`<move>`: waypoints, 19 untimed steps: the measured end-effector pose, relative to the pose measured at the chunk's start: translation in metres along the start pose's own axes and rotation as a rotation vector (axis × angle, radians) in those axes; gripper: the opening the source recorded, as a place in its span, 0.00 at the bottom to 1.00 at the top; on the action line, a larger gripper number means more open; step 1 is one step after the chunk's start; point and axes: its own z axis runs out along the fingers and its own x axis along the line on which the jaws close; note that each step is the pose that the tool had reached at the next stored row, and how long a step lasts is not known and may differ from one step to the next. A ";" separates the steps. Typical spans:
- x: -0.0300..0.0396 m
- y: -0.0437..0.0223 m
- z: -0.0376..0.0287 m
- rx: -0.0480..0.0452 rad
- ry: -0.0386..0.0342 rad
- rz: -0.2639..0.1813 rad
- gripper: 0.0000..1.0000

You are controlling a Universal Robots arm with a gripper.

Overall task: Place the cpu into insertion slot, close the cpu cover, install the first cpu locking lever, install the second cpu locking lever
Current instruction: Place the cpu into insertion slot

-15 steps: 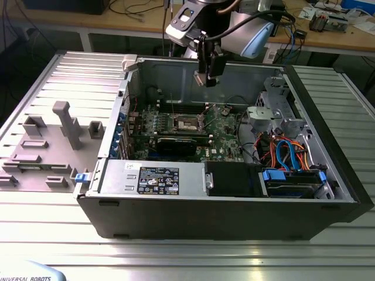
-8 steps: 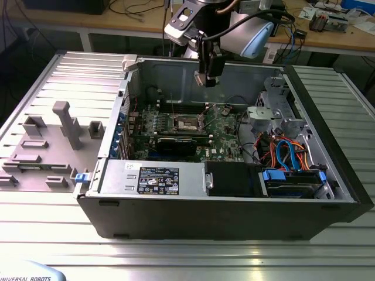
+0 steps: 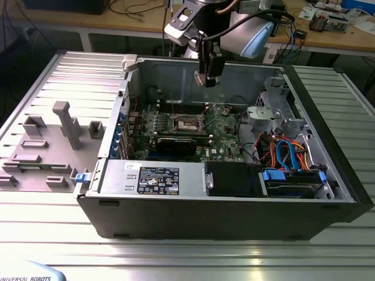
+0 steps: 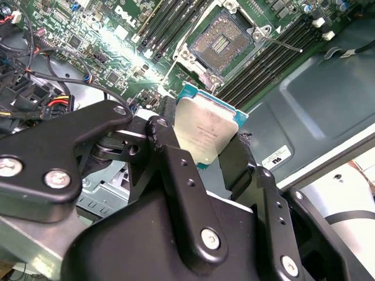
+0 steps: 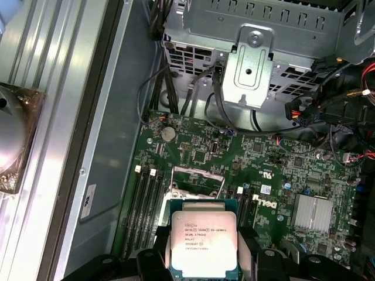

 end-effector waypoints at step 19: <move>-0.0001 -0.0012 0.0129 0.0033 -0.0122 0.140 0.54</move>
